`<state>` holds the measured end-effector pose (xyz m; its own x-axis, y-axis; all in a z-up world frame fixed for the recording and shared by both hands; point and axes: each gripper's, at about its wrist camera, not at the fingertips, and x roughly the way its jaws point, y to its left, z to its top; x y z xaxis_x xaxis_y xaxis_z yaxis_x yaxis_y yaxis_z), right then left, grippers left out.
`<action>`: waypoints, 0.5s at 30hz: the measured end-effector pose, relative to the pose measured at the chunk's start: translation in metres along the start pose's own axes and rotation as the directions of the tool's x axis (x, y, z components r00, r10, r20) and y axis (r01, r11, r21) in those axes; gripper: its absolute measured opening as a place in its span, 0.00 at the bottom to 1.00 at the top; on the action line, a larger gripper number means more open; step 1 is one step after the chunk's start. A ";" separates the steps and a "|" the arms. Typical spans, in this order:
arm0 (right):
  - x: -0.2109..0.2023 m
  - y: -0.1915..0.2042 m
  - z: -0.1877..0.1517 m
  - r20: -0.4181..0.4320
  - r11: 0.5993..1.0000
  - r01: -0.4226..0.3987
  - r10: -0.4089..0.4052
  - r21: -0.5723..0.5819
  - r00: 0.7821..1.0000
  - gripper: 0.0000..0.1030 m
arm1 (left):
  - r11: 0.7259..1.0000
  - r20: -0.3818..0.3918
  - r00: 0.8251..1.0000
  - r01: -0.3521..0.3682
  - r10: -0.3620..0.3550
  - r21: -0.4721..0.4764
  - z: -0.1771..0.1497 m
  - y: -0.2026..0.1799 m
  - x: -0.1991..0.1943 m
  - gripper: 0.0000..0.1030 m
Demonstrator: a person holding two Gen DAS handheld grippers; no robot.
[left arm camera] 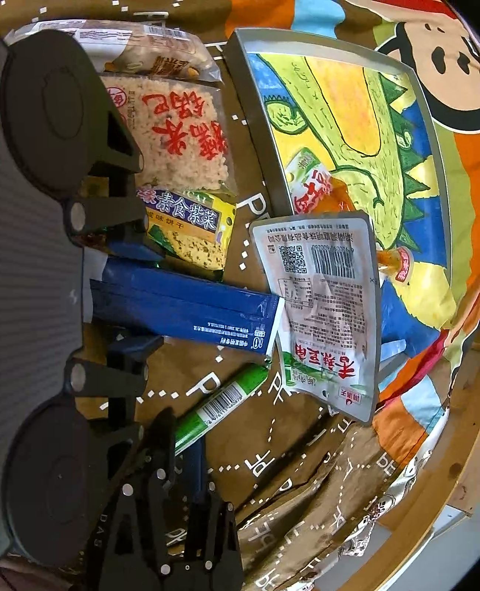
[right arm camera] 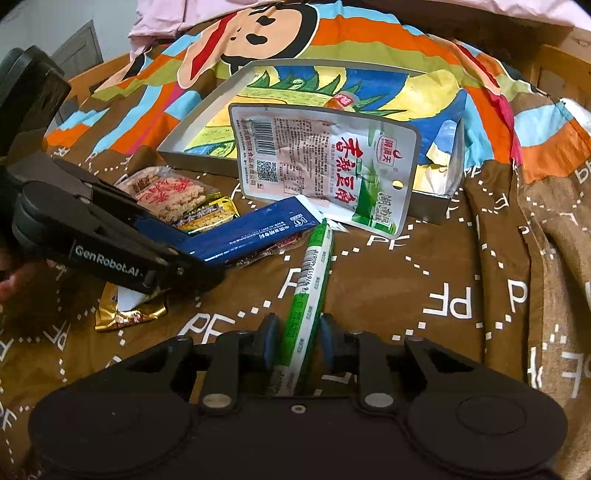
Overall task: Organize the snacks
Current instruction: 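Lift the green sausage with the right tool while the left tool carries the blue packet over the tray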
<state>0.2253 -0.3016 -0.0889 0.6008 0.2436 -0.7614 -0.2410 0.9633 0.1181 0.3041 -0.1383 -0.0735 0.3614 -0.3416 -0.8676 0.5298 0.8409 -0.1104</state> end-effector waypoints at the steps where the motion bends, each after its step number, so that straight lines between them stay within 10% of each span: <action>1: 0.001 0.000 0.000 0.004 1.000 -0.006 0.006 0.011 1.000 0.33 | 1.000 0.001 1.000 -0.007 0.007 0.001 0.000 -0.001 0.000 0.45; 15: 0.001 -0.002 0.000 0.034 0.997 0.032 -0.035 0.073 0.999 0.19 | 0.998 0.009 0.998 -0.056 0.056 -0.033 -0.013 -0.022 -0.017 0.36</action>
<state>0.2259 -0.3030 -0.0900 0.6345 0.2138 -0.7428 -0.1652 0.9763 0.1399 0.2764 -0.1458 -0.0629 0.3974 -0.2974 -0.8681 0.4828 0.8723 -0.0777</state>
